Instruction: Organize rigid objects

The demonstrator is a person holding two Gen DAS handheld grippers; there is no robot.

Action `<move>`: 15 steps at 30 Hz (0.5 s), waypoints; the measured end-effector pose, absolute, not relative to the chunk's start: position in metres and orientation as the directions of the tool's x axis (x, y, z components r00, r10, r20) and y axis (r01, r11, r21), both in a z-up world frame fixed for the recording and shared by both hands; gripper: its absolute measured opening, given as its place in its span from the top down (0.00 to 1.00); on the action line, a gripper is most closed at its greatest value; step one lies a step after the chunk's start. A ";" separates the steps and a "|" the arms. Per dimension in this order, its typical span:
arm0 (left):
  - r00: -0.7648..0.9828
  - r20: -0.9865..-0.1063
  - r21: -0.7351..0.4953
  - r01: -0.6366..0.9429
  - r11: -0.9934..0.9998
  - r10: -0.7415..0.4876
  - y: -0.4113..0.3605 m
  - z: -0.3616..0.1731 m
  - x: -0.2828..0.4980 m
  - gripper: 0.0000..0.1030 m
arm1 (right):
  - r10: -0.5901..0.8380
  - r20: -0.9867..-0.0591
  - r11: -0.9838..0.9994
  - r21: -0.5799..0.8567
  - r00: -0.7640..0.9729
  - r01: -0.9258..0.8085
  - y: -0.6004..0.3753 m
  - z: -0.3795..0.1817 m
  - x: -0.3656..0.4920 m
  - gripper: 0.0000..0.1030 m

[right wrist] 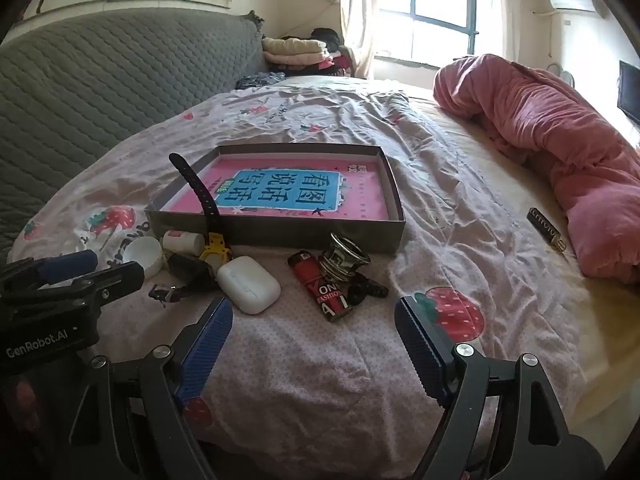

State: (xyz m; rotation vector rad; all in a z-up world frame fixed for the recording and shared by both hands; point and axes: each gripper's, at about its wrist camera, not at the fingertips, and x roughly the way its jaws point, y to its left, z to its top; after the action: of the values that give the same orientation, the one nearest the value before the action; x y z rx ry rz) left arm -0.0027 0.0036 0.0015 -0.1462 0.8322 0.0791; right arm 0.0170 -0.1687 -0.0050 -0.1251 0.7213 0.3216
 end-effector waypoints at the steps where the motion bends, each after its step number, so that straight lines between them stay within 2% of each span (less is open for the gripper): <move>1: 0.669 -0.743 -0.097 -0.126 0.987 0.012 0.003 0.001 -0.002 0.35 | 0.248 -0.664 0.943 0.000 0.705 -0.331 -0.169 -0.005 0.017 0.19; 15: 0.664 -0.748 -0.109 -0.118 0.987 -0.003 0.004 -0.001 -0.001 0.35 | 0.235 -0.663 0.945 -0.017 0.711 -0.327 -0.169 -0.004 0.017 0.19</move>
State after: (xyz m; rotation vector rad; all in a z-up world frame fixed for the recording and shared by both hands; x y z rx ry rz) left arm -0.0010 0.0042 -0.0006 -0.1527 0.8435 0.0650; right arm 0.0169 -0.1688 -0.0041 -0.1368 0.7150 0.3127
